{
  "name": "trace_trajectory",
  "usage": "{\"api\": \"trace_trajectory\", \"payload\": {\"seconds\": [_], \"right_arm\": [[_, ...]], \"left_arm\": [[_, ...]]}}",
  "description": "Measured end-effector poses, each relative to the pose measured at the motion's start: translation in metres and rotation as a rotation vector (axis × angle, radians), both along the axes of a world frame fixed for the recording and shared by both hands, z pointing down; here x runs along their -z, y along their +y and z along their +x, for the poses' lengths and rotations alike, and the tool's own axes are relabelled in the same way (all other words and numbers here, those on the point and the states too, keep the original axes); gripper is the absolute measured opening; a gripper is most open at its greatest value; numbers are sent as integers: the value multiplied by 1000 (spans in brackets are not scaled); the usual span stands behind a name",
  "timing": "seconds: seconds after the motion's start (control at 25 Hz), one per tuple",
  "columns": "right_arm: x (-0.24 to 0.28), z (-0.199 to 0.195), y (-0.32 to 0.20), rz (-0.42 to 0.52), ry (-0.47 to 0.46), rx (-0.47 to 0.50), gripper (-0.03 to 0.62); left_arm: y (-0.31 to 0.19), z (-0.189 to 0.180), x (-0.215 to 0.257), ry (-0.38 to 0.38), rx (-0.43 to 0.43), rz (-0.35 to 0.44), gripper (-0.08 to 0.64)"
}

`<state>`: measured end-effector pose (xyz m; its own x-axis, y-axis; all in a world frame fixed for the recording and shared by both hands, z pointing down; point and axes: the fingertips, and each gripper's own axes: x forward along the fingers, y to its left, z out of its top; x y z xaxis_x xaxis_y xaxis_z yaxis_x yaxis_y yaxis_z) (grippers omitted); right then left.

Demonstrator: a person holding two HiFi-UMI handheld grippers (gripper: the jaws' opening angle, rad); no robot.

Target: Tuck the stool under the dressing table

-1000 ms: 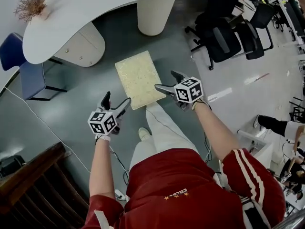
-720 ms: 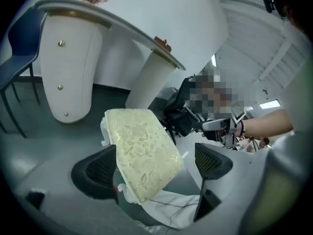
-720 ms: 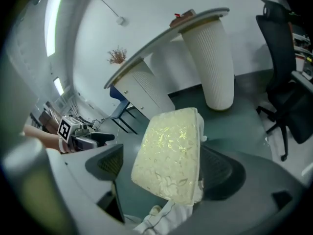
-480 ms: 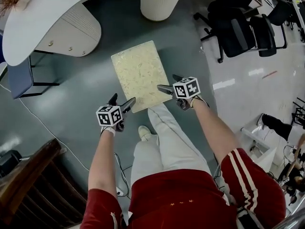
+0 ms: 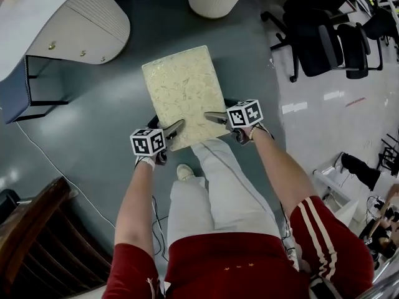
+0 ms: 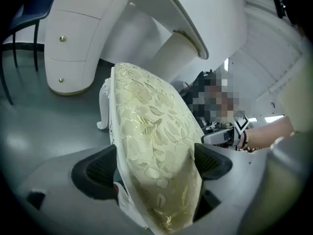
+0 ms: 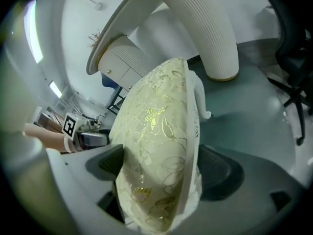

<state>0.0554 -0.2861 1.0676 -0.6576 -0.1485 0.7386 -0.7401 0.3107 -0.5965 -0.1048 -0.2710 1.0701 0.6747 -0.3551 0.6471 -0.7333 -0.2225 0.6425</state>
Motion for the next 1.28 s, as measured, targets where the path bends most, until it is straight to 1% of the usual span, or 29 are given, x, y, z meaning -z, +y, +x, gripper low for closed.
{"api": "trace_trajectory", "payload": {"seconds": [0.04, 0.08, 0.2, 0.32, 0.44, 0.6, 0.72, 0.88, 1.04, 1.12, 1.2, 1.28], "right_arm": [[1, -2, -1, -6, -8, 8, 454], [1, -2, -1, -8, -6, 14, 443], [2, -1, -4, -5, 22, 15, 428], [2, -4, -13, 14, 41, 16, 417], [4, -10, -38, 34, 46, -2, 411], [5, -21, -83, 53, 32, -27, 407], [4, -26, -112, 73, 20, -43, 407], [8, -33, -148, 107, 5, -51, 409], [11, -37, -161, 135, -17, -44, 426], [13, -35, -159, 155, -12, -51, 435], [16, -34, -153, 177, 0, -41, 451], [18, -35, -140, 197, 19, 11, 473]], "left_arm": [[-4, -1, -1, -9, 10, -8, 476], [-5, -2, -2, -23, 16, -16, 463], [-7, -3, -3, -61, 24, -33, 443], [-17, -8, -4, -80, 34, -35, 439], [-42, -15, -2, -94, 45, -26, 437], [-87, -28, 1, -125, 57, 12, 428], [-117, -34, 2, -124, 49, 20, 430], [-152, -40, 4, -105, 82, 50, 437], [-163, -40, 6, -84, 92, 80, 466], [-158, -39, 8, -90, 71, 91, 468], [-144, -35, 11, -108, 7, 99, 483], [-123, -30, 11, -125, -69, 99, 489]]}}
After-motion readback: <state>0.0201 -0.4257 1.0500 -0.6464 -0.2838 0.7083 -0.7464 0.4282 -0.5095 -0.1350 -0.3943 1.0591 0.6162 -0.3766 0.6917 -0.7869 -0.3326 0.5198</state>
